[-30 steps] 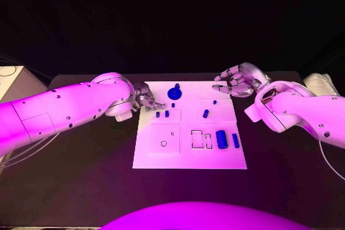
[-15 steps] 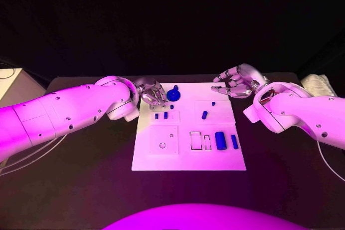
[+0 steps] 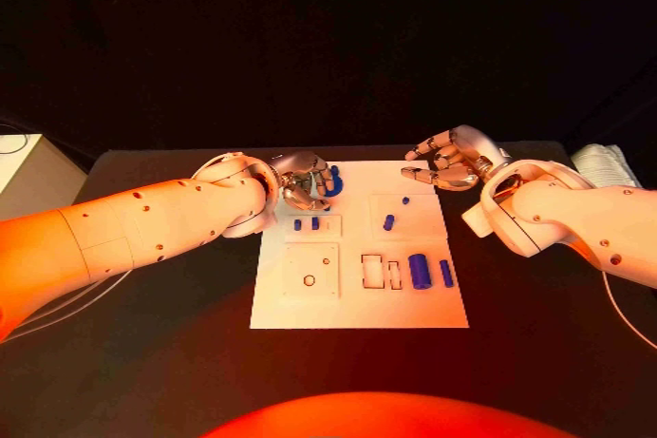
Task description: Assemble the parts on the task board
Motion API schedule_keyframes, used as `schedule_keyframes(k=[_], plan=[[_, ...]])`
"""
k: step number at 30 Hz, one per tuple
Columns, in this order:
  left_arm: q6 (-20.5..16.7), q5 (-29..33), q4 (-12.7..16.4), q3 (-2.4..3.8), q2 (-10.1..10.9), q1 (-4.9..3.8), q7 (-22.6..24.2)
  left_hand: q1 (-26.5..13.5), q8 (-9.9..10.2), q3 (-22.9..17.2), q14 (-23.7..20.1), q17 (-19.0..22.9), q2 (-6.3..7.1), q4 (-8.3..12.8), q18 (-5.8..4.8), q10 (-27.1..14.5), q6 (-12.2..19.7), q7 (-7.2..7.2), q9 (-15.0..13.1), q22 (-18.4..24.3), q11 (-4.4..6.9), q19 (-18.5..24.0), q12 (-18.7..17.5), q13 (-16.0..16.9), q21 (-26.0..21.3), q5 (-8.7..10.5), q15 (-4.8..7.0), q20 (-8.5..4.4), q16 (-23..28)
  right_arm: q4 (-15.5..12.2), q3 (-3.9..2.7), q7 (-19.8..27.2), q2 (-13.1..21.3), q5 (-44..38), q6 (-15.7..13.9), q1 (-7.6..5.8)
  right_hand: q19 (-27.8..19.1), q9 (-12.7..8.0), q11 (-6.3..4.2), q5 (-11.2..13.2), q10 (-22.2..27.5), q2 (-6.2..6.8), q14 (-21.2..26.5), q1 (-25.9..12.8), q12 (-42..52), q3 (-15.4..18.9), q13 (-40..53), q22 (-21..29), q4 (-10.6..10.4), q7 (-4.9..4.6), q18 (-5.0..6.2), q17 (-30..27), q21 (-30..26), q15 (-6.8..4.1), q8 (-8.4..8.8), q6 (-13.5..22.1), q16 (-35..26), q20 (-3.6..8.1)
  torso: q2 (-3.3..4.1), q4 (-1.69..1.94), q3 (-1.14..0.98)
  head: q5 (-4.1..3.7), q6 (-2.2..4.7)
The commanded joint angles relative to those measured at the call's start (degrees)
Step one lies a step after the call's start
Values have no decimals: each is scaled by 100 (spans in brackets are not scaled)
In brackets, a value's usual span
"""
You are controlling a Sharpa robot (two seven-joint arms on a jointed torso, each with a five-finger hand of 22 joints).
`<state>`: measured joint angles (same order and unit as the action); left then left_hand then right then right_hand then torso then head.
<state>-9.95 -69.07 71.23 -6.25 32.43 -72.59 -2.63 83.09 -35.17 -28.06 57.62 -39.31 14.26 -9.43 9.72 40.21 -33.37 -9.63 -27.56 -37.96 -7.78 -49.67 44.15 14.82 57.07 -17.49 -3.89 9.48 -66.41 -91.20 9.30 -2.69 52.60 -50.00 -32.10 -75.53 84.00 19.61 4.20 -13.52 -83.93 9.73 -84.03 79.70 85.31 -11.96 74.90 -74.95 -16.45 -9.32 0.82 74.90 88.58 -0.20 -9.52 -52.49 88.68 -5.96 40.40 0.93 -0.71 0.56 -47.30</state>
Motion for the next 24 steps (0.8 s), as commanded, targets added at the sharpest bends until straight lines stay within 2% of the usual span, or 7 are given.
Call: schedule_keyframes(k=[1,2,3,7,13,15,24], plan=[[-97,-717,-94,-10,-85,6,161,9,-3,-7,158,-40,39,55,86,72,-121,-139,122,-53,12,-78,-45,-86,96,35,23,-17,-152,-1,-2,52,-11,-13,14,3,520,-6,19,-31,-171,-4,-508,-62,-21,-35,1092,-1388,5,11,-37,1162,-29,27,-24,3,-32,2,0,1,-2,-3,4],[-90,-779,-128,-14,-111,8,132,6,5,-10,201,-67,46,61,85,74,-147,-134,159,-66,13,-90,-60,-111,118,38,26,-21,-193,-1,-2,52,-13,-12,15,3,520,-6,19,-31,-171,-4,-508,-62,-21,-35,1092,-1388,5,11,-37,1162,-29,27,-24,3,-32,2,0,-1,-1,0,4],[-80,-834,-161,-18,-135,9,102,7,34,-36,430,-289,50,81,84,116,-239,-84,261,-112,30,-144,-79,-169,201,37,48,-34,-393,-1,-2,53,-15,-12,17,3,520,-6,19,-31,-171,-4,-508,-62,-21,-35,1092,-1388,5,11,-37,1162,-29,27,-24,3,-32,2,2,-4,-1,2,5],[-49,-1008,-257,-26,-203,11,-6,-1,87,-83,693,-561,57,117,84,193,-396,-52,421,-187,51,-194,-102,-258,323,34,66,-54,-645,2,-2,53,-18,-12,20,4,520,-6,19,-31,-171,-4,-508,-62,-21,-35,1092,-1388,5,11,-37,1162,-29,27,-24,3,-32,2,4,-6,0,-1,4],[150,-1133,-321,-31,-263,12,-113,-72,199,-161,1365,-1274,88,184,-114,428,-717,72,674,-1292,155,-1049,-168,-429,1143,40,151,-115,-1194,0,-2,51,-15,-12,25,4,520,-6,19,-31,-171,-4,-508,-62,-21,-35,1092,-1388,5,11,-37,1162,-29,27,-24,3,-32,2,7,-5,-3,-5,2],[215,-1161,-336,-32,-287,12,-129,-85,254,-182,1485,-1384,100,202,-159,459,-743,99,725,-1539,174,-1242,-213,-472,1312,46,166,-132,-1270,0,-2,50,-17,-12,25,4,520,-6,19,-31,-171,-4,-508,-62,-21,-35,1092,-1388,5,11,-37,1162,-29,27,-24,3,-32,2,3,-1,-2,-14,-10],[377,-1210,-413,-33,-370,12,-136,-156,413,-229,1802,-1637,118,230,-275,508,-847,145,846,-2108,203,-1719,-377,-599,1695,66,213,-175,-1419,0,-2,51,-25,-12,28,4,526,-7,18,-38,-178,-13,-510,-62,-13,-46,1099,-1398,8,12,-40,1168,-16,27,-26,1,-29,2,1,-3,-3,-16,-28]])
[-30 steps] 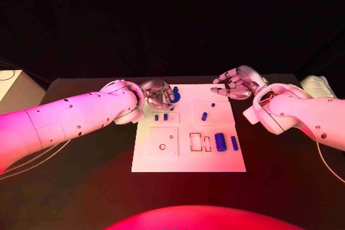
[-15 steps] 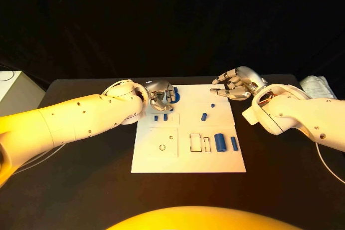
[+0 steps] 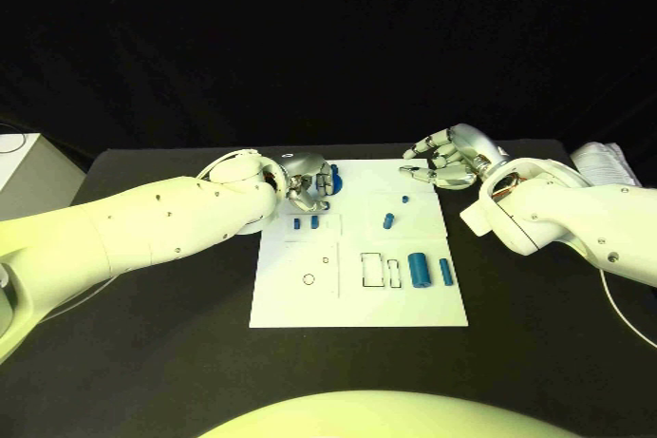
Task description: Assemble the parts on the task board
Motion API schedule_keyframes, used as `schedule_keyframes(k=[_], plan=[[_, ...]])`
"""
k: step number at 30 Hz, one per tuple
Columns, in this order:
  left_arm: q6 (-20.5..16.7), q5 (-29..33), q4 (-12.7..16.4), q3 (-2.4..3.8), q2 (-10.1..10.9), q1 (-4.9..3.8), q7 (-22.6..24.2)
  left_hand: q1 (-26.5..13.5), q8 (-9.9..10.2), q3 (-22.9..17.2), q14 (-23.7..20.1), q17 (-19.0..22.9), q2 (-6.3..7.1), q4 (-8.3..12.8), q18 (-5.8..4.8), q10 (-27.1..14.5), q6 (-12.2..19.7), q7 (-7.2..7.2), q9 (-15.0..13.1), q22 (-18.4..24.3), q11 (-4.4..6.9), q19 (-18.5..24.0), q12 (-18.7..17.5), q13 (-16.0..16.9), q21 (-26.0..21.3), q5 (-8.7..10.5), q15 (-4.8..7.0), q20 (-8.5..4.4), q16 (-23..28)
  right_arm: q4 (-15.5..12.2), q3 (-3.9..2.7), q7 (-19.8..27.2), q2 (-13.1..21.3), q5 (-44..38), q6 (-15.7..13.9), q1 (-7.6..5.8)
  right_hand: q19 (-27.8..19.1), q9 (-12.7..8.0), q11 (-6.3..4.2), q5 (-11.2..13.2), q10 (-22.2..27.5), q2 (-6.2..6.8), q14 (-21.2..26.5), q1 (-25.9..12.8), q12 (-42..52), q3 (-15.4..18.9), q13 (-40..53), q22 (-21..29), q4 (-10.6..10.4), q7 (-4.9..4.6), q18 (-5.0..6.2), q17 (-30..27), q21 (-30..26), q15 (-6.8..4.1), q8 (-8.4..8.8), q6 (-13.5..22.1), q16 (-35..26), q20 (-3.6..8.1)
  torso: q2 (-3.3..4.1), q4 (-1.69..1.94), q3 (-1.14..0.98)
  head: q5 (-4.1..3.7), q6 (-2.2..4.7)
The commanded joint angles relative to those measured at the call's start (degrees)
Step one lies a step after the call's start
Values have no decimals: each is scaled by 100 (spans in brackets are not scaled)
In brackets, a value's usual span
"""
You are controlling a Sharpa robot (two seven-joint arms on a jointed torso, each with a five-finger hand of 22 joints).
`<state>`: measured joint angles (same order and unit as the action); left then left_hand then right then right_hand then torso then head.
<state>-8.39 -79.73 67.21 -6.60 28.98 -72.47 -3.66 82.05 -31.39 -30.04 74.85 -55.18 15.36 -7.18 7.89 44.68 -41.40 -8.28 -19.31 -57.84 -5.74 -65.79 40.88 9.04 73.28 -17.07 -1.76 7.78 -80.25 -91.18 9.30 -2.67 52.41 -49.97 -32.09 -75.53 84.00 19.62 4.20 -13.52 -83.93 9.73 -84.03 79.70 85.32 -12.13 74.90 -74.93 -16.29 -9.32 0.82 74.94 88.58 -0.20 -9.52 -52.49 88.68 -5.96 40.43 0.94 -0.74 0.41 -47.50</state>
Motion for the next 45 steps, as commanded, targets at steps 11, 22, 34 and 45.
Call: schedule_keyframes(k=[11,22,34,45], plan=[[285,-162,-134,0,-114,1,-10,-64,150,-76,126,63,-7,45,-103,67,-110,21,91,-178,5,-172,-246,-141,128,58,21,-48,2,-13,-3,51,-9,-15,26,4,526,-9,18,-41,-179,-16,-511,-61,-12,-37,1100,-1400,-7,12,-40,1168,-16,26,-27,0,-28,3,-1,0,4,-9,-20],[396,-169,-208,-8,-203,3,20,-23,219,-225,235,-1,-94,143,-137,364,-336,24,132,-344,35,-316,-366,-229,235,66,40,-57,-23,-17,-3,50,-14,-15,30,4,526,-9,18,-41,-179,-16,-511,-61,-12,-37,1100,-1400,-7,12,-40,1168,-16,26,-27,0,-28,3,-3,-2,4,-20,-44],[532,-169,-197,-26,-221,9,41,-49,270,-296,326,-55,-159,238,-178,726,-597,42,129,-534,103,-467,-448,-265,352,82,97,-97,-51,-20,-3,45,-12,-15,37,3,526,-9,18,-41,-179,-16,-511,-61,-12,-37,1100,-1400,-7,12,-40,1168,-16,26,-27,0,-28,3,-8,5,2,-27,-65],[546,-168,-213,-37,-226,17,-1,-10,316,-340,397,-129,-256,348,-216,963,-753,38,115,-717,153,-601,-471,-249,461,102,142,-132,-81,-17,-3,43,-12,-15,41,3,531,-12,17,-43,-180,-23,-513,-65,-11,-50,1101,-1406,-5,12,-43,1178,-7,25,-30,-2,-24,3,-8,5,1,-31,-71]])
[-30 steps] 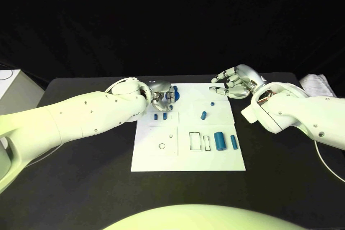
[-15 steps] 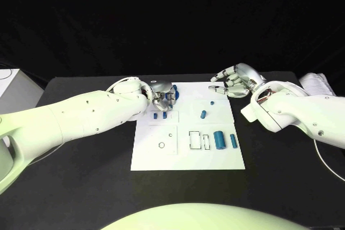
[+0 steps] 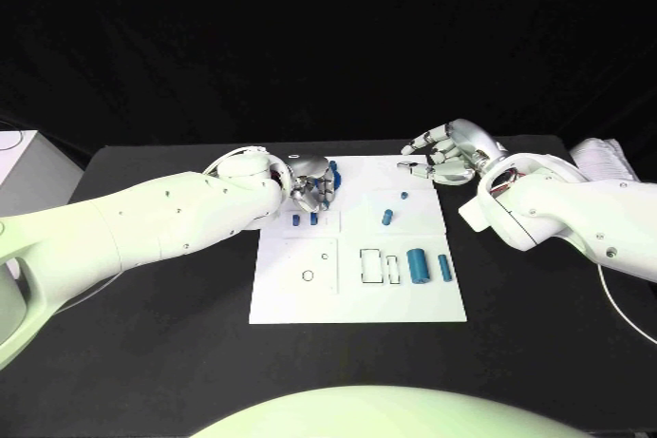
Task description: Assemble the parts on the task board
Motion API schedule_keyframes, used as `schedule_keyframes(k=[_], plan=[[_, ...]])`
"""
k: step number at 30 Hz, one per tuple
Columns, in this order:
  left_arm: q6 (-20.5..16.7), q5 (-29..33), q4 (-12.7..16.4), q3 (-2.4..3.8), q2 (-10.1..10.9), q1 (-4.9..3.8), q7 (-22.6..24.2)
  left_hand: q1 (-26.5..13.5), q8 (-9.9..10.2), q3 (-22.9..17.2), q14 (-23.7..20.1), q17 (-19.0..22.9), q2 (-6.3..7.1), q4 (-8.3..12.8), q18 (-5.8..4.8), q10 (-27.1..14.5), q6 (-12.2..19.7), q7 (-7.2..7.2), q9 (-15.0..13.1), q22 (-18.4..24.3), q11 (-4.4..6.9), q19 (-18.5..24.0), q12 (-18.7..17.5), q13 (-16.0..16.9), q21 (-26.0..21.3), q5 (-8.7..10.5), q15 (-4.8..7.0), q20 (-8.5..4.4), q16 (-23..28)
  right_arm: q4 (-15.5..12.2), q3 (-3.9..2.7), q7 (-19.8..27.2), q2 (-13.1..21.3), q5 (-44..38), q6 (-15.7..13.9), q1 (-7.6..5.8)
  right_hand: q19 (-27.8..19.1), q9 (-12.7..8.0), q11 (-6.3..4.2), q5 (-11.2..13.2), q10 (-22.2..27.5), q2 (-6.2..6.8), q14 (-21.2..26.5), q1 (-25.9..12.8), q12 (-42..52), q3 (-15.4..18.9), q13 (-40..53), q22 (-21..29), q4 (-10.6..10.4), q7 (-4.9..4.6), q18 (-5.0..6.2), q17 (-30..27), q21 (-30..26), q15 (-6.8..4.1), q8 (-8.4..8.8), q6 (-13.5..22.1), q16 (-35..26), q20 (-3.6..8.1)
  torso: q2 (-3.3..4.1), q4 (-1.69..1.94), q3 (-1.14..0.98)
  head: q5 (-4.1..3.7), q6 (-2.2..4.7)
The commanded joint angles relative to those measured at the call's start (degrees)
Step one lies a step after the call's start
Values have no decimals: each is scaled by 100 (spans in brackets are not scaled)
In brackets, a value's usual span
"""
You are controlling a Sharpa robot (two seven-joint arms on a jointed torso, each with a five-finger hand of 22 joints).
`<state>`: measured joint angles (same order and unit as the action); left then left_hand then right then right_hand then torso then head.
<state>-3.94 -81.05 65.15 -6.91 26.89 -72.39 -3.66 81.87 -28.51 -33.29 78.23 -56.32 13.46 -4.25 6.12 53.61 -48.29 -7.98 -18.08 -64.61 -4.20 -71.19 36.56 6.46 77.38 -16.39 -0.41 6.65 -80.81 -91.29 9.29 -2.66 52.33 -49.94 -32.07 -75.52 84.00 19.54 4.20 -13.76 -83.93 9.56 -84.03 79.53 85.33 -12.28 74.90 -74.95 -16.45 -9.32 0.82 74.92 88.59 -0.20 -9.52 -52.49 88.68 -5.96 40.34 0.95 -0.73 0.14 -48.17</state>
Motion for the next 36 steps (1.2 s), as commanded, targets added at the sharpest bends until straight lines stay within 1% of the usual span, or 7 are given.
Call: schedule_keyframes(k=[1,10,15,20,25,32,36], plan=[[98,-35,-13,-6,-17,10,-8,20,37,-24,65,-19,-78,74,-48,90,-71,5,-7,-81,2,-91,-42,12,74,41,11,-24,-27,-9,-2,42,-2,-17,39,3,531,-5,17,-19,-180,-7,-513,-49,-12,-35,1101,-1404,11,12,-43,1181,-7,25,-30,-2,-24,3,1,4,-1,-5,-3],[2,-31,-50,-12,-28,15,42,151,108,-158,105,-50,-205,276,-76,221,-171,-3,-16,-229,26,-183,-59,45,173,149,38,-54,-40,-9,-2,45,-5,-17,39,3,531,-5,17,-19,-180,-7,-513,-49,-12,-35,1101,-1404,11,12,-43,1181,-7,25,-30,-2,-24,3,3,1,0,1,-1],[-277,90,-36,-13,-2,22,191,155,115,-191,131,-97,-242,329,-87,285,-247,-4,-28,-287,34,-218,-53,67,211,169,46,-62,-56,-9,-2,48,-9,-17,41,3,531,-5,17,-19,-180,-7,-513,-49,-12,-35,1101,-1404,11,12,-43,1181,-7,25,-30,-2,-24,3,-1,-1,4,2,2],[-544,284,47,-2,90,35,332,122,137,-202,141,-106,-246,336,-90,285,-271,-9,-27,-301,22,-224,-87,65,221,173,40,-65,-60,-9,-2,50,-10,-17,44,3,531,-5,17,-19,-180,-7,-513,-49,-12,-35,1101,-1404,11,12,-43,1181,-7,25,-30,-2,-24,3,2,-1,4,6,25],[-626,497,224,95,262,48,347,79,157,-200,144,-95,-236,339,-93,301,-297,-11,-27,-318,19,-233,-113,66,233,173,36,-65,-59,-14,-2,47,1,-17,47,3,531,-5,17,-19,-180,-7,-513,-49,-12,-35,1101,-1404,11,12,-43,1181,-7,25,-30,-2,-24,3,1,6,4,-5,38],[-531,748,577,252,608,51,270,4,187,-186,141,-63,-215,338,-92,323,-340,-8,-28,-315,17,-225,-159,67,235,174,32,-62,-50,-27,-2,38,31,-17,48,3,531,-5,17,-19,-180,-7,-513,-49,-12,-35,1101,-1404,11,12,-43,1181,-7,25,-30,-2,-24,3,-15,24,-2,0,30],[-428,804,700,306,770,51,221,-87,213,-155,139,-40,-191,322,-92,345,-382,0,-32,-315,19,-219,-210,67,235,176,32,-59,-43,-32,-2,33,45,-17,51,3,531,-5,17,-19,-180,-7,-513,-49,-12,-35,1101,-1404,11,12,-43,1181,-7,25,-30,-2,-24,3,-13,20,2,10,32]])
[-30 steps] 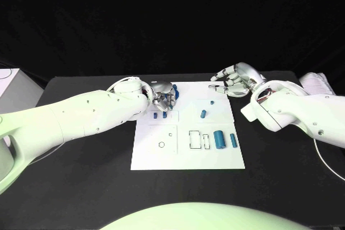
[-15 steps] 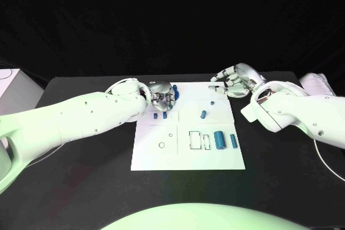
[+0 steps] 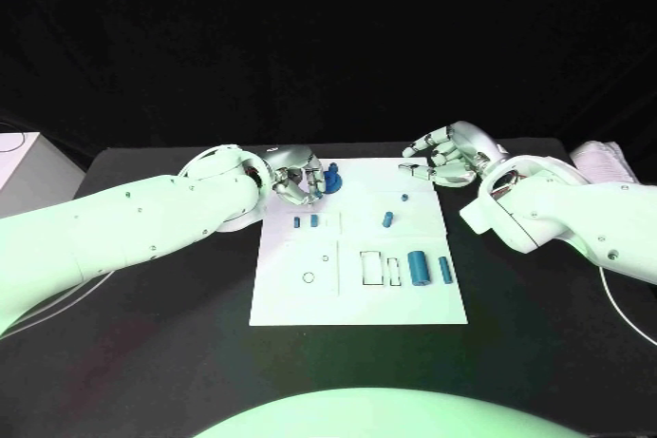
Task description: Assemble the parts on the task board
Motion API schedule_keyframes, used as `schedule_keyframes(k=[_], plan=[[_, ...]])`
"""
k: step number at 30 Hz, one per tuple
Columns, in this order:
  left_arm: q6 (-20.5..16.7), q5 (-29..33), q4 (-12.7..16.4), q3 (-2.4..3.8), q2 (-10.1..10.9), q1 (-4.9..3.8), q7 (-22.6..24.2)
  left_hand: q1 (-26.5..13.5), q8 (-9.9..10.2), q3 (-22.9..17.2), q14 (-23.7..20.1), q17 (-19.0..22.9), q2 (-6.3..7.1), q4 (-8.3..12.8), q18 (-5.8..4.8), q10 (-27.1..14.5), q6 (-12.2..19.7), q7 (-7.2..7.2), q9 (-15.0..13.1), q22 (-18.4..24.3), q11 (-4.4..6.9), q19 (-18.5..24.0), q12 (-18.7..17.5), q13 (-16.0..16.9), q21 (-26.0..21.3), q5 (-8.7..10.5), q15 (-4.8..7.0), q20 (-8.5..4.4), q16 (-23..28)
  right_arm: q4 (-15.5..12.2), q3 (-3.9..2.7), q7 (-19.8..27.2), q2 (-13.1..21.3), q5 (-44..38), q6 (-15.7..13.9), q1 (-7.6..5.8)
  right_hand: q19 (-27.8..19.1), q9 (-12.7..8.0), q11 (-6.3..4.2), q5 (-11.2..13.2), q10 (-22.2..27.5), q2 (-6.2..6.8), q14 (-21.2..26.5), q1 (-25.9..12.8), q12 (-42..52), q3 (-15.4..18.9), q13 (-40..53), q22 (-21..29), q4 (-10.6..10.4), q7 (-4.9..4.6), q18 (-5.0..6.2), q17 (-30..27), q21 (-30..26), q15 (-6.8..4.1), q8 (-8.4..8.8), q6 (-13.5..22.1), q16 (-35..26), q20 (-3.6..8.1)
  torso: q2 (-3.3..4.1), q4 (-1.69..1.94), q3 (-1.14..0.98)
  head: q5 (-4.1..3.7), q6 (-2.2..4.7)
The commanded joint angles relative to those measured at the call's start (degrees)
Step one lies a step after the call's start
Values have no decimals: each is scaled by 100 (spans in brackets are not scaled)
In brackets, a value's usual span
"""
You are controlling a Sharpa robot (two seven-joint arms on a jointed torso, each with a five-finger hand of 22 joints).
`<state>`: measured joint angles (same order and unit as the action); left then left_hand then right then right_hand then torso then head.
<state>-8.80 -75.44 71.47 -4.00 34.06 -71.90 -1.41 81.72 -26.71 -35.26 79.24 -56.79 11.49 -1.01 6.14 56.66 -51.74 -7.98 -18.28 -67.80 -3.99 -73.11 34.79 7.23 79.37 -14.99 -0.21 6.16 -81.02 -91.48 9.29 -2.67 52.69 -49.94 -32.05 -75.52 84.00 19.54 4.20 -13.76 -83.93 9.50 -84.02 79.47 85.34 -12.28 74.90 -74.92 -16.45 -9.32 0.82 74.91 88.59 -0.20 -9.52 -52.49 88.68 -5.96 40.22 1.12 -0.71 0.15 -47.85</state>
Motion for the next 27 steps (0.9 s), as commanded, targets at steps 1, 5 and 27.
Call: schedule_keyframes(k=[1,5,27], plan=[[93,251,83,24,88,1,-18,-124,47,67,38,16,23,-20,-95,52,-54,5,-15,0,1,-28,-56,-11,36,32,12,-7,-20,-13,-2,33,12,-18,50,3,531,-5,17,-19,-180,0,-514,-42,-12,-35,1101,-1407,11,12,-43,1182,-8,25,-30,-2,-24,3,1,0,1,15,0],[228,262,90,39,166,0,-74,-174,56,93,34,37,30,-37,-96,77,-85,15,-21,-2,7,-28,-83,-9,35,26,15,-5,-14,-14,-2,29,18,-18,51,3,531,-5,17,-19,-180,0,-514,-42,-12,-35,1101,-1407,11,12,-43,1182,-8,25,-30,-2,-24,3,7,-2,0,19,-3],[381,-58,-279,-17,-19,9,-160,-173,62,95,28,61,23,-29,-94,97,-108,26,-26,4,18,-23,-100,-7,31,24,22,-7,-7,1,-2,27,3,-18,57,3,532,-9,16,-19,-187,-7,-514,-56,-6,-50,1106,-1409,10,13,-44,1182,-5,24,-35,-8,-24,5,18,-20,-1,54,-37]])
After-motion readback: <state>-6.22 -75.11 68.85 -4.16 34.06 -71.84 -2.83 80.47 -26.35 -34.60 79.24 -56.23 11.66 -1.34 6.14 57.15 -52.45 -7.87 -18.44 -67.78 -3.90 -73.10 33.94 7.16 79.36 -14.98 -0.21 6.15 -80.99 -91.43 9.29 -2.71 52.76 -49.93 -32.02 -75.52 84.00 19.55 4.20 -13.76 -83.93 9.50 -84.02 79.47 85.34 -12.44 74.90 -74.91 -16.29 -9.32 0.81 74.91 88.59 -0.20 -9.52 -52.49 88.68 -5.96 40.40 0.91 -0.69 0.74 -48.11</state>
